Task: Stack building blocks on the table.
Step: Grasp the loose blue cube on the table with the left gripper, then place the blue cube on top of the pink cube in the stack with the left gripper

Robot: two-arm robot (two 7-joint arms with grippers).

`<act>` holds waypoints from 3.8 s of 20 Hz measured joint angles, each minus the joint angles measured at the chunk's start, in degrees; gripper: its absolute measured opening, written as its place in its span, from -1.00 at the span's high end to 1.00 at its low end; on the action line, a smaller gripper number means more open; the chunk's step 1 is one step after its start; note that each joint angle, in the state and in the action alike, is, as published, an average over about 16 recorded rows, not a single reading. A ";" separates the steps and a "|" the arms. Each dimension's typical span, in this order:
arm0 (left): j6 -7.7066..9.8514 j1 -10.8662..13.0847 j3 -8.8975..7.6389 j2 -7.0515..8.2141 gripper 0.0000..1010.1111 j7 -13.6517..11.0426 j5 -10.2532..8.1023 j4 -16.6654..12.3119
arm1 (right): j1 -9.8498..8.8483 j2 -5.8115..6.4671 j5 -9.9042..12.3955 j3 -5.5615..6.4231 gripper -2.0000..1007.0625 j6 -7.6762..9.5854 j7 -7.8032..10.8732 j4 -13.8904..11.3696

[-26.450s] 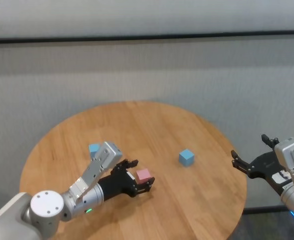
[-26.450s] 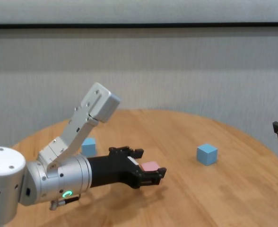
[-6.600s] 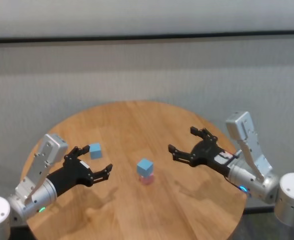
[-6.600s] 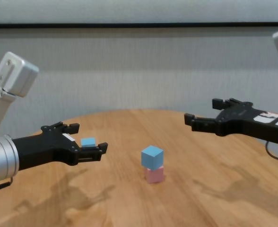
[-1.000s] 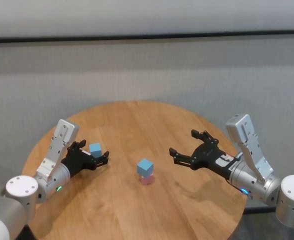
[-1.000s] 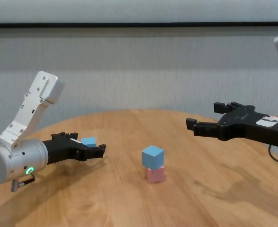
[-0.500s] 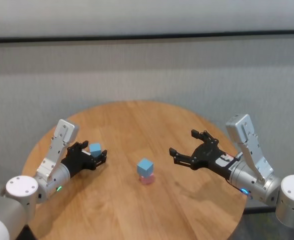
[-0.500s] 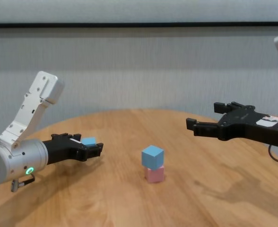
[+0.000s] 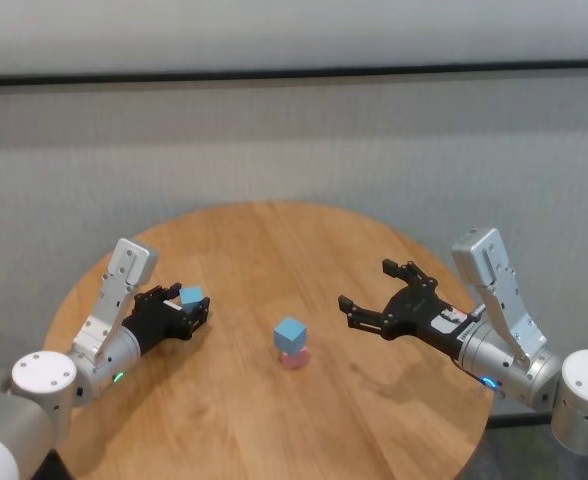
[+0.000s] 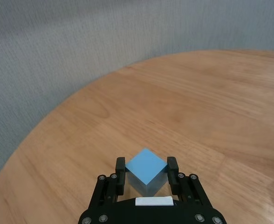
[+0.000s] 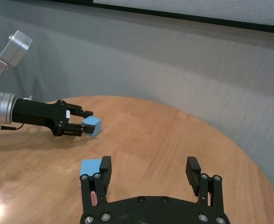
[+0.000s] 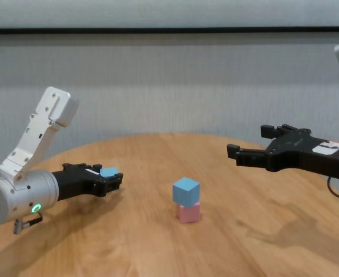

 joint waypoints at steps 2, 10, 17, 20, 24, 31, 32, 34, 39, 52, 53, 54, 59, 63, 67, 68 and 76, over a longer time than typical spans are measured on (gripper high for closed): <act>0.01 0.01 0.00 0.01 -0.13 0.00 0.00 -0.03 | 0.00 0.00 0.00 0.00 -1.00 0.00 0.00 0.00; 1.10 1.50 -0.02 0.50 -0.10 0.07 0.01 -3.05 | 0.00 0.00 0.00 0.00 -1.00 0.00 0.00 0.00; 4.56 6.00 -0.45 2.24 -0.10 0.13 -0.10 -12.48 | 0.00 0.00 0.00 0.00 -1.00 0.00 0.00 0.00; 6.73 8.80 -0.72 3.37 -0.10 0.03 -0.28 -18.41 | 0.00 0.00 0.00 0.00 -1.00 0.00 0.00 0.00; 10.03 13.03 -1.05 5.31 -0.10 -0.63 -0.77 -27.81 | 0.00 0.00 0.00 0.00 -1.00 0.00 0.00 0.00; 15.05 19.29 -0.68 8.84 -0.10 -2.54 -1.73 -42.92 | 0.00 0.00 0.00 0.00 -1.00 0.00 0.00 0.00; 15.69 20.08 -0.53 9.32 -0.10 -2.85 -1.86 -44.89 | 0.00 0.00 0.00 0.00 -1.00 0.00 0.00 0.00; 16.85 21.52 -0.17 10.22 -0.10 -3.49 -2.09 -48.53 | 0.00 0.00 0.00 0.00 -1.00 0.00 0.00 0.00; 18.67 23.75 1.11 11.89 -0.10 -4.74 -2.43 -54.42 | 0.00 0.00 0.00 0.00 -1.00 0.00 0.00 0.00; 19.91 24.98 4.73 12.88 -0.10 -6.25 -3.02 -58.27 | 0.00 0.00 0.00 0.00 -1.00 0.00 0.00 0.00; 20.00 24.98 4.98 12.84 -0.10 -6.31 -3.11 -58.40 | 0.00 0.00 0.00 0.00 -1.00 0.00 0.00 0.00; 20.09 24.97 5.23 12.80 -0.10 -6.37 -3.22 -58.51 | 0.00 0.00 0.00 0.00 -1.00 0.00 0.00 0.00; 20.58 24.81 6.42 12.47 -0.10 -6.48 -3.82 -58.98 | 0.00 0.00 0.00 0.00 -1.00 0.00 0.00 0.00; 21.02 24.66 7.36 12.20 -0.10 -6.45 -4.26 -59.44 | 0.00 0.00 0.00 0.00 -1.00 0.00 0.00 0.00; 21.43 24.57 8.39 12.00 -0.10 -6.39 -4.62 -59.92 | 0.00 0.00 0.00 0.00 -1.00 0.00 0.00 0.00; 21.52 24.54 8.67 11.96 -0.10 -6.37 -4.70 -60.02 | 0.00 0.00 0.00 0.00 -1.00 0.00 0.00 0.00; 21.87 24.15 10.87 11.59 -0.10 -6.26 -5.17 -60.19 | 0.00 0.00 0.00 0.00 -1.00 0.00 0.00 0.00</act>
